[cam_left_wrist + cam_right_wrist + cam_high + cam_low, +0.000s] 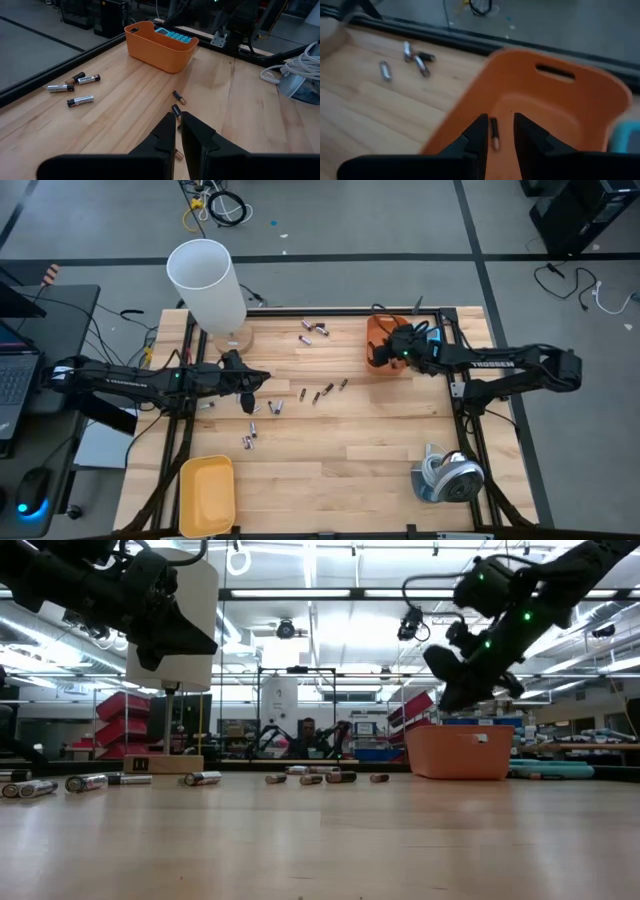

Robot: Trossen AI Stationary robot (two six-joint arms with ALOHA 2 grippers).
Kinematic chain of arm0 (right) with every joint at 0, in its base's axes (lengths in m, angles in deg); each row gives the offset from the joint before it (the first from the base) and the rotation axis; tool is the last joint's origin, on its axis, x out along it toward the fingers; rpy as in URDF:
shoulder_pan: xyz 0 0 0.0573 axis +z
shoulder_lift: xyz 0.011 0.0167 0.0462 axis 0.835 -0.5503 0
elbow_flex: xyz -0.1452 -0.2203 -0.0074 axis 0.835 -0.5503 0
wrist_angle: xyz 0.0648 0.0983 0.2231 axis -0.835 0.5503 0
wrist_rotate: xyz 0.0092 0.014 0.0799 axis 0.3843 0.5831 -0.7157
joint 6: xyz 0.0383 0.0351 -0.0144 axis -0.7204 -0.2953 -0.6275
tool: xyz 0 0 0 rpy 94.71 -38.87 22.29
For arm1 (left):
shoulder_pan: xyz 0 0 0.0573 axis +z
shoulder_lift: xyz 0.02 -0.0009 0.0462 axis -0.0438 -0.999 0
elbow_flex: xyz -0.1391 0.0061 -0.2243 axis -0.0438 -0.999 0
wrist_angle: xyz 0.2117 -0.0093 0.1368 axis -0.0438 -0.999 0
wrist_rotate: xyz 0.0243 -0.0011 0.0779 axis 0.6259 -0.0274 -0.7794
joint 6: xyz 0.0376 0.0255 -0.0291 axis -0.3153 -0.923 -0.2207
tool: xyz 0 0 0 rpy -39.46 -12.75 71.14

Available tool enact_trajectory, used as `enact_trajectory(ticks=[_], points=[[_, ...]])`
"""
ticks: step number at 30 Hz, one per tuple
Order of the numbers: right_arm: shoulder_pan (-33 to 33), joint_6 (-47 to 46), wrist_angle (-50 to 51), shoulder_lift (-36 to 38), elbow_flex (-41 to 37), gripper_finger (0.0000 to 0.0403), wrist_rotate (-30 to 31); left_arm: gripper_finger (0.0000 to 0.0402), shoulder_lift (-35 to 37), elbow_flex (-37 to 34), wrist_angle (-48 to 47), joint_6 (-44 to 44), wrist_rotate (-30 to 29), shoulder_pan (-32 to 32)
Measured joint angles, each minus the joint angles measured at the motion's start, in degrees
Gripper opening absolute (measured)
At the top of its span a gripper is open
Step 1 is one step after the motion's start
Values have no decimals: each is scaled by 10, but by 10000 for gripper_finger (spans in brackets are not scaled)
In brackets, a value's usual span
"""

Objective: Sort batteries
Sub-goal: Put the black battery into the orange bin

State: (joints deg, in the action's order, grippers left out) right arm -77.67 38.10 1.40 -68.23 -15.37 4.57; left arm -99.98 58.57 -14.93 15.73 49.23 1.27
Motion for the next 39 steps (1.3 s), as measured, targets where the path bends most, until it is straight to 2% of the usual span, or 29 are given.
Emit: enact_trajectory(ticks=[6,16,20,24,27,32,36,39], points=[[16,26,82,26,62,72,0,30,0,0,0,0,0,0],[19,7,426,29,197,4,-2,30,0,0,0,-3,0,0],[16,86,529,33,207,5,-23,30,0,0,0,-4,0,0],[0,174,547,42,197,1,-78,30,0,0,0,-13,0,0],[-16,199,548,42,196,0,-116,30,0,0,0,-13,0,0],[-48,228,569,42,196,0,-138,30,0,0,0,-12,0,0],[-70,346,565,42,186,0,-213,30,0,0,0,-12,0,0],[-81,382,539,41,160,0,-219,30,0,0,0,-11,0,0]])
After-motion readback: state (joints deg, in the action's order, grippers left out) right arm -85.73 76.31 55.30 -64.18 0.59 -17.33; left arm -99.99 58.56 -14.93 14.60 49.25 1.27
